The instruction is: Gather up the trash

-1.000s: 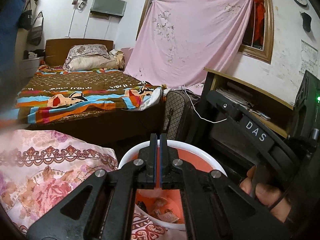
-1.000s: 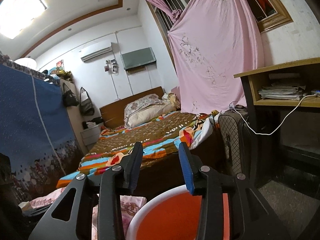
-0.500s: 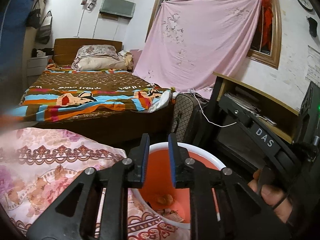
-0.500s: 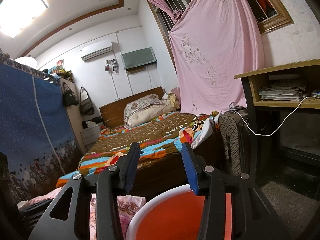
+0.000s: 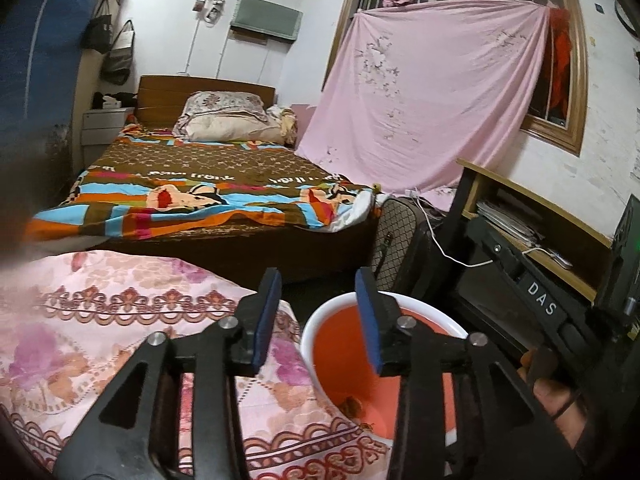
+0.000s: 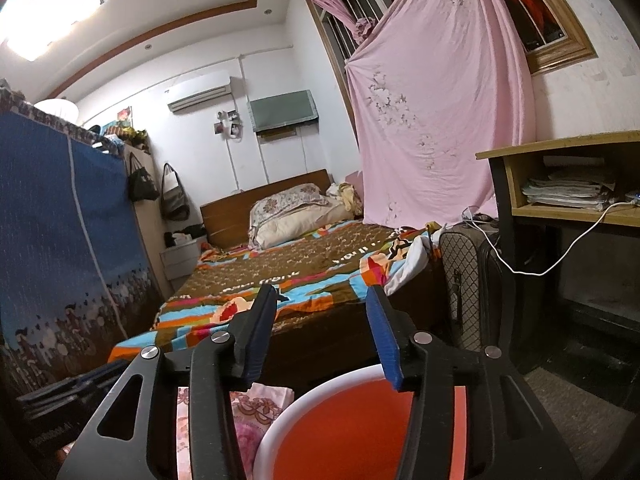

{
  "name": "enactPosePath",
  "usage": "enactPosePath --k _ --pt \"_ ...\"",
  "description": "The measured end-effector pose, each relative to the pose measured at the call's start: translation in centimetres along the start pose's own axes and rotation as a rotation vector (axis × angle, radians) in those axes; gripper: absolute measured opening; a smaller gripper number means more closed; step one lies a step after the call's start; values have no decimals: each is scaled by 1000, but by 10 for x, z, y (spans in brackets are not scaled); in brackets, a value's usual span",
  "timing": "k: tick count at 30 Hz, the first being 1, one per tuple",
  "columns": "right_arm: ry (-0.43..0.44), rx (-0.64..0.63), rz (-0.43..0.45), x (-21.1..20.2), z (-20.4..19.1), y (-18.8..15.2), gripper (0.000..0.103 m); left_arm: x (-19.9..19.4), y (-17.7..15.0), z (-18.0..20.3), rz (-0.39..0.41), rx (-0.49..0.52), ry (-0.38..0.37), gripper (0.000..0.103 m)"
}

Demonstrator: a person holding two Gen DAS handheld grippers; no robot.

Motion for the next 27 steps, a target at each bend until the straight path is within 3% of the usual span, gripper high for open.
enactPosePath --k 3,5,7,9,12,15,20,27 --pt "-5 -11 0 0 -3 -1 54 -5 2 -8 8 -12 20 35" --pt "-4 -15 5 0 -5 -1 71 -7 3 -13 15 -13 36 41" --pt "1 -11 13 -2 -6 0 72 -11 4 -19 21 -18 57 48" --pt "5 -11 14 -3 -8 0 74 -15 4 -25 29 -29 80 64" --pt "-1 -22 15 -5 -12 0 81 -23 4 -37 52 -58 117 80" --pt "0 -29 13 -8 -15 -2 86 -30 4 -49 73 -86 148 92" --pt "16 -44 24 -15 -25 -1 103 -42 2 -61 101 -91 196 92" --pt "22 -101 27 -25 -48 -2 103 -67 -4 -79 126 -88 250 92"
Point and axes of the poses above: each gripper's, at about its wrist camera, not at the fingertips, and x roughly the way its jaws point, z to its right, y to its top, the point moved 6 cm from there along x, roughly the way its jaws point, and after that the axes turned 11 degrees about y, right-handed, at the moved point
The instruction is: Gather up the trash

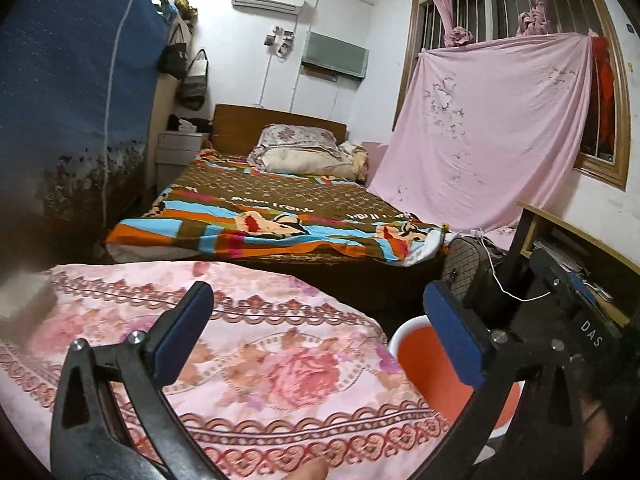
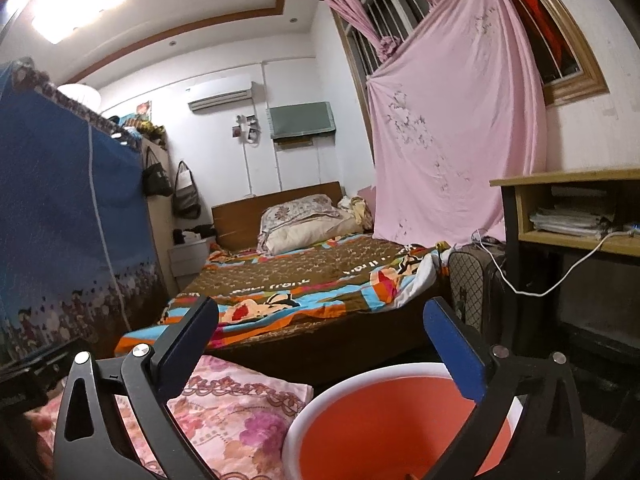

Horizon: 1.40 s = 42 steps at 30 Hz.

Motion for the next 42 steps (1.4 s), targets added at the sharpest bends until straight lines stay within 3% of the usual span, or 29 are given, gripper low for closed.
enactPosePath --k 30,42 --pt "95 -133 4 -90 -94 -8 103 -97 -12 -75 92 18 100 92" --pt "112 -150 20 -123 -118 -22 103 -128 -31 -103 112 11 135 92"
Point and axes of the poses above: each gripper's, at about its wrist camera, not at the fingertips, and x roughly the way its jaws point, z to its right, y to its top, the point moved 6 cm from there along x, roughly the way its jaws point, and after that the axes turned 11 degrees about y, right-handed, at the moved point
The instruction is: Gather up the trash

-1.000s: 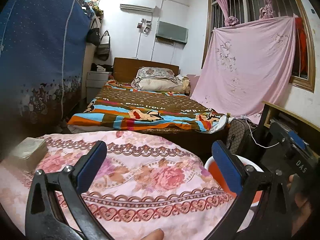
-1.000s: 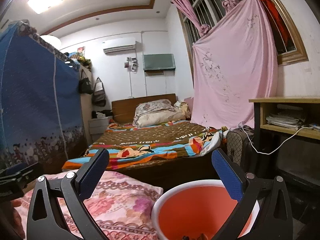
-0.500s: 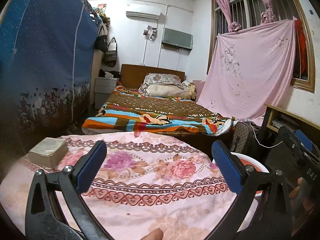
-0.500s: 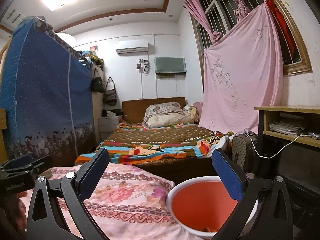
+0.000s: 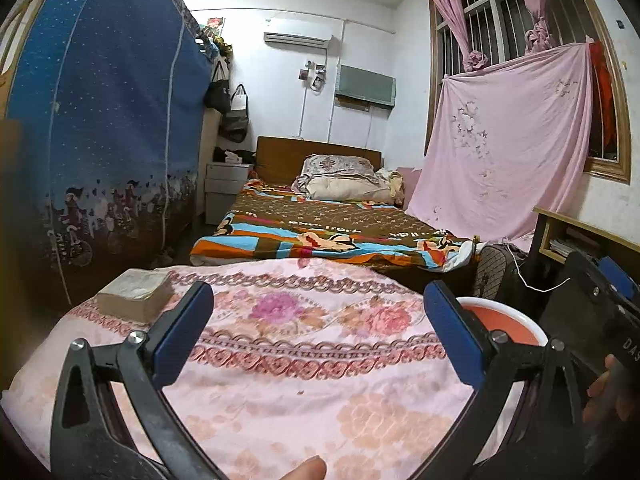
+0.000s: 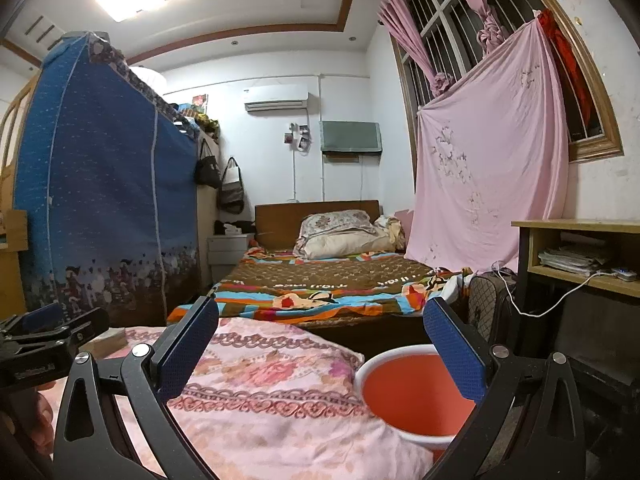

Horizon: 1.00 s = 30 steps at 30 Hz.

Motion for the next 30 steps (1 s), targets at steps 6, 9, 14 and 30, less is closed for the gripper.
enactPosePath --k 6,9,14,30 --pt "14 -4 -10 -11 -15 -27 103 -10 -20 -16 9 8 34 92" --pt "22 -4 -13 -16 -22 -37 103 -14 -30 -23 12 10 43 92" --pt "29 0 -32 -20 -27 -57 103 -18 -44 -31 14 16 61 92" --pt "36 -25 -57 -20 -34 -80 103 -25 -67 -38 20 31 79 92"
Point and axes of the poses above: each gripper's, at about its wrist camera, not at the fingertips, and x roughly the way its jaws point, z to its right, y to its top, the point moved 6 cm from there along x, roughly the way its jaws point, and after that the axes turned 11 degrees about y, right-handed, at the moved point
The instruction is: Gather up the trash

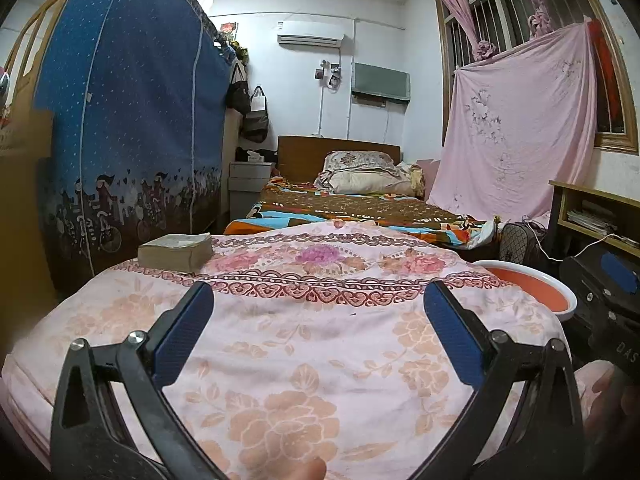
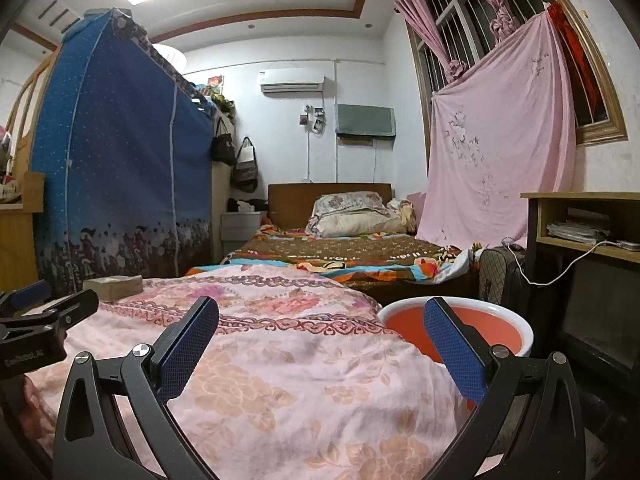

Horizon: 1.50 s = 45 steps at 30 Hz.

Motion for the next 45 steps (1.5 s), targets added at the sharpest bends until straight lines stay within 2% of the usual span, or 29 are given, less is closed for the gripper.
enactPosePath --k 45 --pt "1 12 -8 0 1 -1 103 -2 1 -1 6 -4 3 92"
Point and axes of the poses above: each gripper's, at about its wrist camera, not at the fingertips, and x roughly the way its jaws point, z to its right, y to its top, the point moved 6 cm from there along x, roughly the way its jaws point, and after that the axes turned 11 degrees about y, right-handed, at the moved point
